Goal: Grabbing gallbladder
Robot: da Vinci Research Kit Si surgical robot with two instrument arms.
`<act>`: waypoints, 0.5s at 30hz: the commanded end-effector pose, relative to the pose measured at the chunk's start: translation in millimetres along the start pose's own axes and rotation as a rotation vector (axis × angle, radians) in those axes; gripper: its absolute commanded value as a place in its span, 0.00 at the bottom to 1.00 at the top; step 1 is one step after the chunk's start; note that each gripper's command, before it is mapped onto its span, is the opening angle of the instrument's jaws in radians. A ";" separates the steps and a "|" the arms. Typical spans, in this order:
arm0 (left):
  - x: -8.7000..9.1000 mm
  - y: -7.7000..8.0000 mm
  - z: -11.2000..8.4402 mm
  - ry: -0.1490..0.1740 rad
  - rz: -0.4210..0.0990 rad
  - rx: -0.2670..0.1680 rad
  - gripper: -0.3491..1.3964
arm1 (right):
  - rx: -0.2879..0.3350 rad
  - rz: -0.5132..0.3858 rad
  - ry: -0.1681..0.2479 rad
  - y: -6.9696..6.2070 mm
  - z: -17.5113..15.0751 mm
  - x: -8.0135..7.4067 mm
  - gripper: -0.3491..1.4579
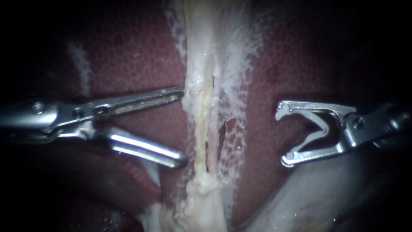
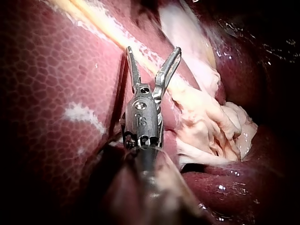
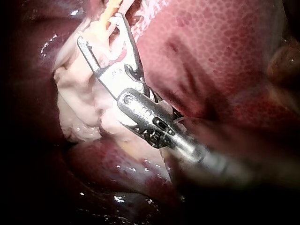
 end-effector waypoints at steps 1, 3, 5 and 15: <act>0.2 0.3 0.1 0.006 0.001 -0.009 0.55 | 0.000 0.000 0.000 0.0 0.0 0.0 0.52; 0.4 0.8 0.2 0.008 -0.013 -0.017 0.53 | 0.000 0.000 0.000 0.1 0.0 -0.1 0.52; 0.6 1.2 0.3 0.014 -0.016 -0.025 0.52 | 0.000 0.000 0.000 0.1 0.0 -0.1 0.52; 0.7 3.2 0.5 0.019 -0.073 -0.080 0.36 | 0.000 -0.001 -0.001 0.0 0.0 -0.2 0.52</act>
